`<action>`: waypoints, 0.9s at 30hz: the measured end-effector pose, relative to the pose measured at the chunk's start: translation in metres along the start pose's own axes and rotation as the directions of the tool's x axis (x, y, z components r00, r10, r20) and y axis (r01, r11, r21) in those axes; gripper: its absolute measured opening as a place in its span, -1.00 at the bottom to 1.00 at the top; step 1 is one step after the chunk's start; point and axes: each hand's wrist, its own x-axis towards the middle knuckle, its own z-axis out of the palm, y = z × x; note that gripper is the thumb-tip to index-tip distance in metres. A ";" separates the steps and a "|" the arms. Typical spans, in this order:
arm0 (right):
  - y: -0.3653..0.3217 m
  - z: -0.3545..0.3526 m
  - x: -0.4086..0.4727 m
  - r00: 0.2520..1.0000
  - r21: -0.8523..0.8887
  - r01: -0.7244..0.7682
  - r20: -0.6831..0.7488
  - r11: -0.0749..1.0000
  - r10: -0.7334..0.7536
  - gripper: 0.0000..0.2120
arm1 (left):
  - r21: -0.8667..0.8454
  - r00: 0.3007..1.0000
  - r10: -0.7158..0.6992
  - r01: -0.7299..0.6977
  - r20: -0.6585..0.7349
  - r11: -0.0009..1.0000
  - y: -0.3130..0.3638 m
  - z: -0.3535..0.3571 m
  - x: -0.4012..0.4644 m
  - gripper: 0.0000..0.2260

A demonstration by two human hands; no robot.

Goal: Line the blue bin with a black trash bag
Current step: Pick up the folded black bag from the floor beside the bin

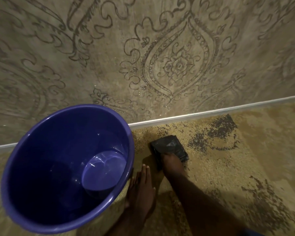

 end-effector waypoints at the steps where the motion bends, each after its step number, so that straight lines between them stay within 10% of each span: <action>1: 0.000 -0.002 0.000 1.000 -0.005 0.006 -0.027 1.000 -0.006 -0.78 | -0.003 1.000 0.004 -0.004 -0.008 1.000 0.001 -0.003 0.000 -0.32; 17: 0.001 -0.091 -0.004 0.912 0.008 0.199 -0.367 0.980 -0.182 -0.61 | -0.544 0.986 -0.110 0.025 -0.124 0.839 0.052 -0.063 0.008 -0.41; 27: -0.021 -0.177 -0.026 0.870 -0.001 0.383 -0.336 0.924 -0.361 -0.52 | -0.471 0.955 0.019 -0.163 -0.296 0.867 0.065 -0.121 0.010 -0.68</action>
